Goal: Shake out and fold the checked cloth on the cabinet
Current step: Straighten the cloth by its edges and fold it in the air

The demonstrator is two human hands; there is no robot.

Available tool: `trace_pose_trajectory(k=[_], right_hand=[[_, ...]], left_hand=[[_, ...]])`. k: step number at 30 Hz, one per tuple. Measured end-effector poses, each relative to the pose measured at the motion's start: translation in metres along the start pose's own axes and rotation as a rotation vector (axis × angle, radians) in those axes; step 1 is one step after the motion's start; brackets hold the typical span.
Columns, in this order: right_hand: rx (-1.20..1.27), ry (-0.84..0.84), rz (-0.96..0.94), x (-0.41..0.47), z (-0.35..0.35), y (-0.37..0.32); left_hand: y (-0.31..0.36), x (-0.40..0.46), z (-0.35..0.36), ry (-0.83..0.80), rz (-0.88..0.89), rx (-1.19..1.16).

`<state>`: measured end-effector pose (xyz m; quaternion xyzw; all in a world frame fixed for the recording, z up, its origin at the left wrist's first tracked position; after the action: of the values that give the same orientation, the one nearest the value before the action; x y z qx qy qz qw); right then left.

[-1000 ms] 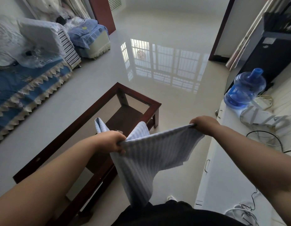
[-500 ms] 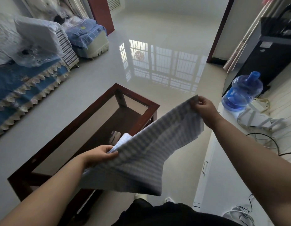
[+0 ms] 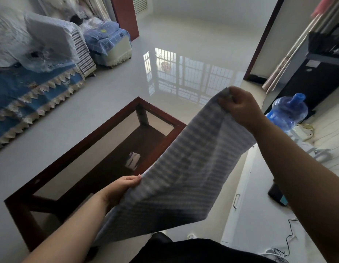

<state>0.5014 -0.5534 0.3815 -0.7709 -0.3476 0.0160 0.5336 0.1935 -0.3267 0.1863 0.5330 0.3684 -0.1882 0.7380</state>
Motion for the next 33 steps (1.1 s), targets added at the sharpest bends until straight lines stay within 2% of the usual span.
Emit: trace_pose_trajectory(k=[3,5,8,10,13,16,19,22,28,33], right_hand=[[0.129,-0.18,0.005,-0.003,-0.004,-0.025],[0.127,-0.331,-0.003,-0.007,-0.002,-0.042],[0.134,-0.485,-0.008,-0.011,0.002,-0.062],[0.146,-0.526,-0.002,-0.01,0.004,-0.073],[0.011,-0.583,-0.02,-0.009,0.011,-0.082],[-0.106,-0.516,-0.022,-0.007,0.016,-0.082],[-0.016,-0.429,0.018,-0.004,0.011,-0.08],[0.101,-0.439,0.041,0.005,0.001,-0.07],[0.443,-0.861,0.229,0.009,0.015,-0.044],[0.552,-0.897,0.305,-0.007,0.04,-0.017]], left_hand=[[0.009,0.0,-0.004,0.07,0.06,-0.135],[0.021,0.0,-0.005,0.101,0.141,-0.203],[0.048,-0.003,0.008,0.076,0.296,-0.171],[0.068,-0.008,0.025,0.051,0.394,-0.125],[0.099,-0.019,0.048,0.0,0.509,-0.082],[0.126,-0.035,0.066,-0.053,0.615,-0.001],[0.146,-0.058,0.083,-0.101,0.691,0.1],[0.161,-0.081,0.094,-0.147,0.722,0.144],[0.179,-0.103,0.109,-0.229,0.73,0.306],[0.175,-0.102,0.106,-0.283,0.703,0.332]])
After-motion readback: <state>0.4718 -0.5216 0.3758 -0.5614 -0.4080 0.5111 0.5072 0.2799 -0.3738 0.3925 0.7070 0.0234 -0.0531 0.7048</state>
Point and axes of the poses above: each hand's wrist, its own x-axis towards the middle knuckle, its own z-axis out of the palm, y = z × x, the point moved 3 cm from there along x, towards the middle knuckle, and after that the axes turned 6 degrees about y, right-handed, at the moved point
